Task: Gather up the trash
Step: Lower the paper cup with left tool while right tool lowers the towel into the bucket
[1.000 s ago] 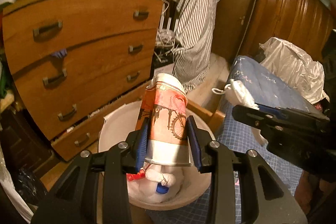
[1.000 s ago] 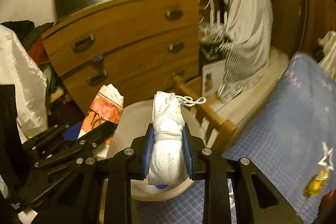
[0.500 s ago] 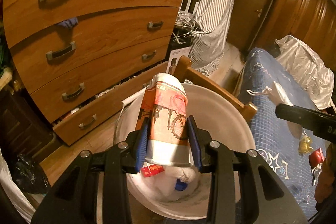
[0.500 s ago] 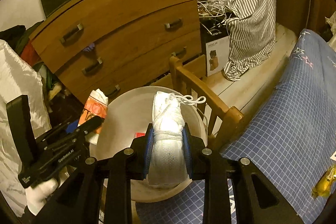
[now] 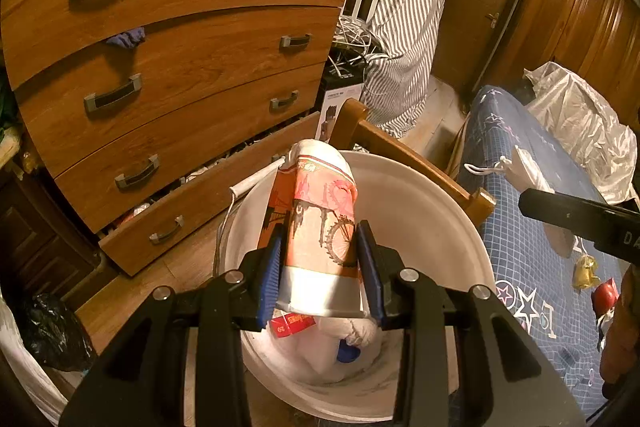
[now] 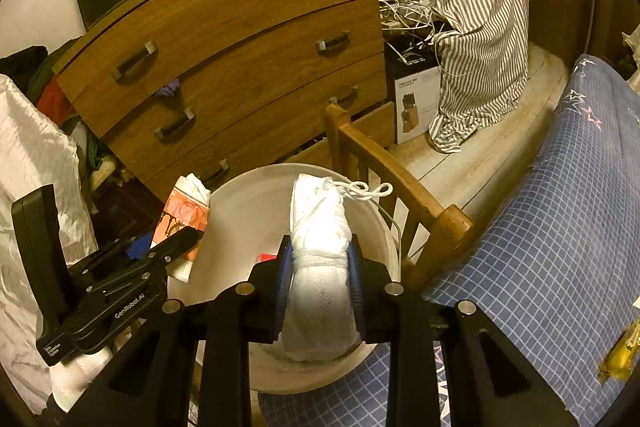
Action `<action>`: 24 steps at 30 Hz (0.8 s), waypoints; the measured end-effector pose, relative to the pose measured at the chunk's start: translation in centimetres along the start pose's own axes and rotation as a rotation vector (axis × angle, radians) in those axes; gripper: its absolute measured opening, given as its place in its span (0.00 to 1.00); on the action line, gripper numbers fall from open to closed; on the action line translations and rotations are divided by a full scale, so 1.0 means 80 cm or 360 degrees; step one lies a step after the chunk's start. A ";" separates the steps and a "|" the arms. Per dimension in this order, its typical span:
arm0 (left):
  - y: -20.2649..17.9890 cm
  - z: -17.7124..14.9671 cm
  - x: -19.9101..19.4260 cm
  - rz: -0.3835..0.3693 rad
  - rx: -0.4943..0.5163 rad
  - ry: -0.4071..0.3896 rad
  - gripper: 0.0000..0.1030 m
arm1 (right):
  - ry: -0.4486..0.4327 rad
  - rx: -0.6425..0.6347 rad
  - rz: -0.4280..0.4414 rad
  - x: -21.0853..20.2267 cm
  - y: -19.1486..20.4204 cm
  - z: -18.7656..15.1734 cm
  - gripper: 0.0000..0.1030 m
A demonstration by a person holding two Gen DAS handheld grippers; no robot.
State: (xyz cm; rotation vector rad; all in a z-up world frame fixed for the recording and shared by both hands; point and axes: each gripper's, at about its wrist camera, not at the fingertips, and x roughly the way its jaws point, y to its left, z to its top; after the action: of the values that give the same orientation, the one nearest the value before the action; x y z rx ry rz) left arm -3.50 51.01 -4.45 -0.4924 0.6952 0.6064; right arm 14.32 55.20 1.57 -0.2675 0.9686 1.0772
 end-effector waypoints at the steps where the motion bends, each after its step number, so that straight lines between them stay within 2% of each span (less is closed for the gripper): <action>1: 0.000 0.000 0.000 -0.0002 -0.0002 0.0000 0.33 | 0.0002 0.0000 0.0001 0.000 0.000 0.000 0.27; 19: -0.005 0.008 0.005 -0.0009 0.0016 -0.0001 0.33 | 0.0003 -0.0009 -0.0002 0.004 0.000 0.000 0.27; 24: -0.005 0.009 0.006 -0.0006 0.0022 0.0003 0.37 | 0.0002 -0.0011 0.0002 0.007 0.000 -0.001 0.27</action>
State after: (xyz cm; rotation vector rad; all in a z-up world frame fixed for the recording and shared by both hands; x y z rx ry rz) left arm -2.62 51.34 -4.26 -0.4815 0.7000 0.5972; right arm 14.34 55.51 1.14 -0.2736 0.9662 1.0817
